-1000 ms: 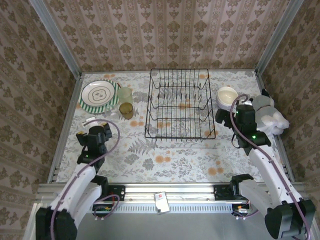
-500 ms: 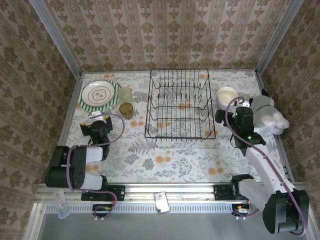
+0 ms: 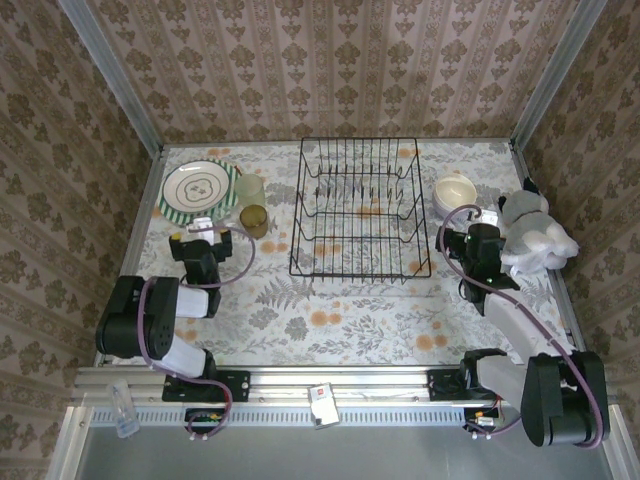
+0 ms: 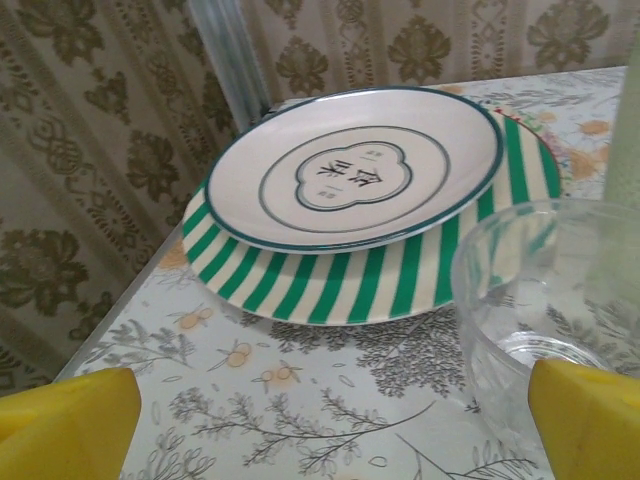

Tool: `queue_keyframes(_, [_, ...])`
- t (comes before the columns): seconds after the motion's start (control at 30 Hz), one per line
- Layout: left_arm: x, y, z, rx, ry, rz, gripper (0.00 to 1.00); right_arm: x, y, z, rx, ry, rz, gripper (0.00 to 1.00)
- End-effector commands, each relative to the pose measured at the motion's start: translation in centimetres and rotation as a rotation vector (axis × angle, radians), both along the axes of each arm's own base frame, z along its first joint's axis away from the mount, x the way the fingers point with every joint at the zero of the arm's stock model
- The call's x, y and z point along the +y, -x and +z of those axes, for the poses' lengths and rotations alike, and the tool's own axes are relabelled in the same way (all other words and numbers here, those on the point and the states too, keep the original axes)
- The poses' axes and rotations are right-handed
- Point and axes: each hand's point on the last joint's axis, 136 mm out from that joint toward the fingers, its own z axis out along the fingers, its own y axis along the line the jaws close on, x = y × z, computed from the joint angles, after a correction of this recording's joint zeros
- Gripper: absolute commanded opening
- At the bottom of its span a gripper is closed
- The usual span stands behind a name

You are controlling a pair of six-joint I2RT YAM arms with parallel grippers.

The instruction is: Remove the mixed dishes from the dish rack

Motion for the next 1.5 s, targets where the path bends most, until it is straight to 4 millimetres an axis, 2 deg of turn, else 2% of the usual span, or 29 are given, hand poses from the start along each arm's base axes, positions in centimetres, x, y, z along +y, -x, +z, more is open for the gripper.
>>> queue_keyframes(0.0, [-1.3, -0.5, 0.7, -0.053, 0.0, -0.075, 1.0, -0.8, -1.0, 1.2, -0.087, 0.035, -0.023, 1.0])
queue_keyframes(0.13, [-1.3, -0.3, 0.5, -0.068, 0.003, -0.083, 1.0, -1.1, -1.5, 0.8, -0.103, 0.026, -0.029, 1.0])
queue_keyframes(0.33, [-1.1, -0.2, 0.5, -0.075, 0.008, -0.081, 1.0, -0.8, -1.9, -1.0, -0.08, 0.004, -0.017, 1.0])
queue_keyframes(0.6, [-1.1, -0.2, 0.5, -0.074, 0.009, -0.08, 1.0, -0.6, -1.7, -0.2, -0.103, 0.014, -0.004, 1.0])
queue_keyframes(1.03, [-1.3, 0.2, 1.0, -0.091, 0.007, -0.089, 1.0, -0.5, -2.2, -0.5, -0.107, 0.008, 0.003, 1.0])
queue_keyframes(1.13, [-1.4, 0.5, 1.7, -0.108, -0.011, -0.081, 1.0, -0.5, -2.3, -0.6, -0.115, 0.011, 0.005, 1.0])
queue_keyframes(1.23, [-0.4, 1.5, 3.0, -0.119, -0.015, -0.014, 1.0, -0.6, -2.4, -0.7, -0.117, 0.01, 0.003, 1.0])
queue_keyframes(1.47, [0.6, 1.8, 3.8, -0.115, 0.008, 0.055, 1.0, -0.3, -2.4, -0.7, -0.119, -0.009, 0.01, 1.0])
